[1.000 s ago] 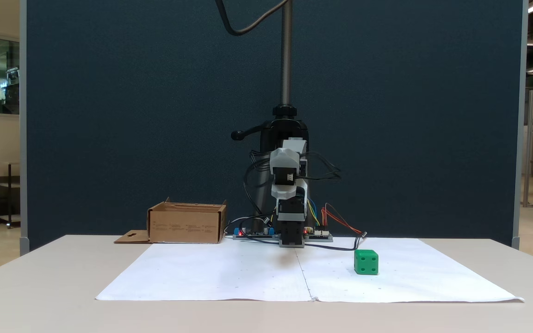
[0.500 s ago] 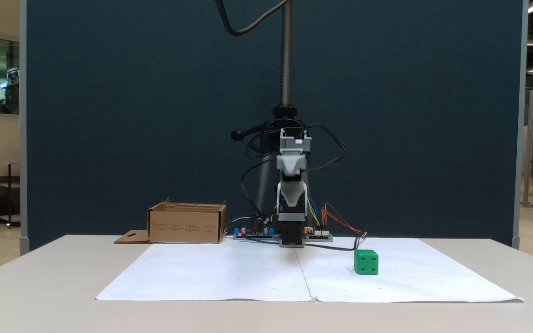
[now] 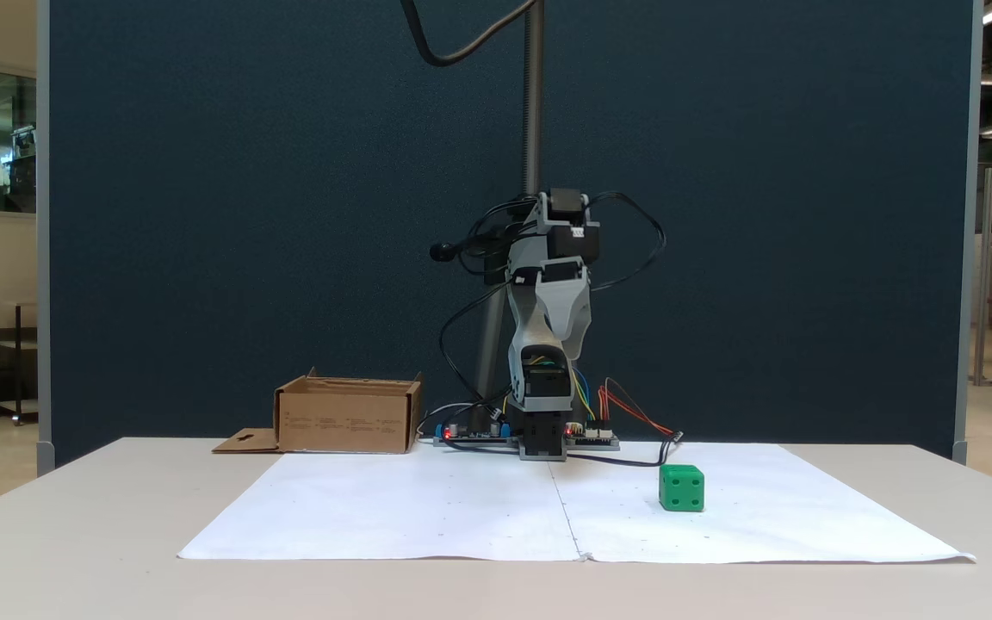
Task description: Grasp a green dice and put it in the bin.
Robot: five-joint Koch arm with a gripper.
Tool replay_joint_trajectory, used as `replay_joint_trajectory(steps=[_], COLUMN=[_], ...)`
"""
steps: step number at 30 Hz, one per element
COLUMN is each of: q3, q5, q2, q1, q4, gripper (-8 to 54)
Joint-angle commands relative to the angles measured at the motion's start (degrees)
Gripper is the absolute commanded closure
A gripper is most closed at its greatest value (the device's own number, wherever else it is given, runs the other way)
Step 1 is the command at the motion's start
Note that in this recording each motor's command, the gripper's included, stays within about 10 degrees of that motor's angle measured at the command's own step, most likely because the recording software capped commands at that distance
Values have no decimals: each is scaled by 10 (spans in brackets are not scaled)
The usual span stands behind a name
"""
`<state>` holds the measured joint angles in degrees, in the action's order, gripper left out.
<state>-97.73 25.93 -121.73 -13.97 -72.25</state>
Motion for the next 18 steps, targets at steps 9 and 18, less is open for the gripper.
replay_joint_trajectory(steps=[9, 18], q3=[76, 156], q5=[85, 94], q2=[105, 174], q1=[-104, -129], q4=[-38, 62], gripper=[29, 30])
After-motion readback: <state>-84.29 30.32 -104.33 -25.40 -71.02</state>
